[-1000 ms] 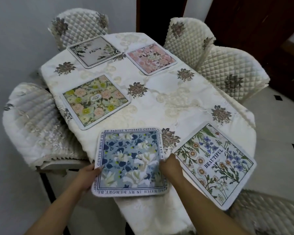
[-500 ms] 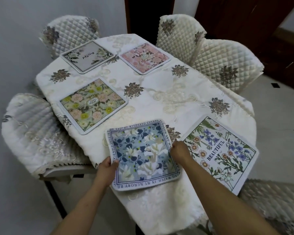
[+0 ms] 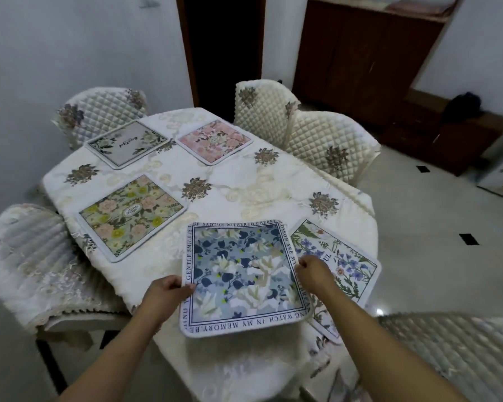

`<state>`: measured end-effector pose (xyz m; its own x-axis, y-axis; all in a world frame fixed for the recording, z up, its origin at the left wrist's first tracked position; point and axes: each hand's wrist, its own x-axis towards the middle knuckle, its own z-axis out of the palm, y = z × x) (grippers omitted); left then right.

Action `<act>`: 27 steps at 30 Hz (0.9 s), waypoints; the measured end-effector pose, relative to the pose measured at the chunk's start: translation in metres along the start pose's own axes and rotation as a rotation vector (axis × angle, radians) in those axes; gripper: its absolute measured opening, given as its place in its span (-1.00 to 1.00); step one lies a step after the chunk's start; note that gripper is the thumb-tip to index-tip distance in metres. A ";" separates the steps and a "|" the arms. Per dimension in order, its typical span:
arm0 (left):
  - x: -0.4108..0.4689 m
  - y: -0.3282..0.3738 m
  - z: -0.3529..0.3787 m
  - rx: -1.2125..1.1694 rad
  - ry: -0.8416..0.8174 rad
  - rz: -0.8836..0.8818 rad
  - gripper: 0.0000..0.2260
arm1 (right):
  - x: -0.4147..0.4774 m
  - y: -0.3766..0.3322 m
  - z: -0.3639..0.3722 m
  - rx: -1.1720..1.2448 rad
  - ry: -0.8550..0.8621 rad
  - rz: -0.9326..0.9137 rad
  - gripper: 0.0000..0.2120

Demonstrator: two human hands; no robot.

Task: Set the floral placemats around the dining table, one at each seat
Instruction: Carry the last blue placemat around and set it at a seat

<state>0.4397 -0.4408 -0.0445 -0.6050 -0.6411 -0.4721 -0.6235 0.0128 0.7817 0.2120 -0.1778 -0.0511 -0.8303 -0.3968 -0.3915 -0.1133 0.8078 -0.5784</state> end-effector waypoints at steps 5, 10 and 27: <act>-0.039 0.061 0.063 0.039 0.000 0.116 -0.68 | -0.033 0.050 -0.082 0.024 0.122 0.015 -0.72; -0.095 0.119 0.159 0.129 -0.004 0.229 -0.63 | -0.069 0.138 -0.177 0.059 0.236 0.008 -0.82; -0.205 0.235 0.440 0.283 -0.093 0.385 -0.63 | -0.120 0.373 -0.411 0.046 0.398 0.057 -0.75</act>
<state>0.1997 0.0312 0.0566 -0.8519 -0.4776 -0.2149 -0.4480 0.4520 0.7714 0.0450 0.3500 0.0740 -0.9820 -0.1452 -0.1211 -0.0445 0.7998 -0.5986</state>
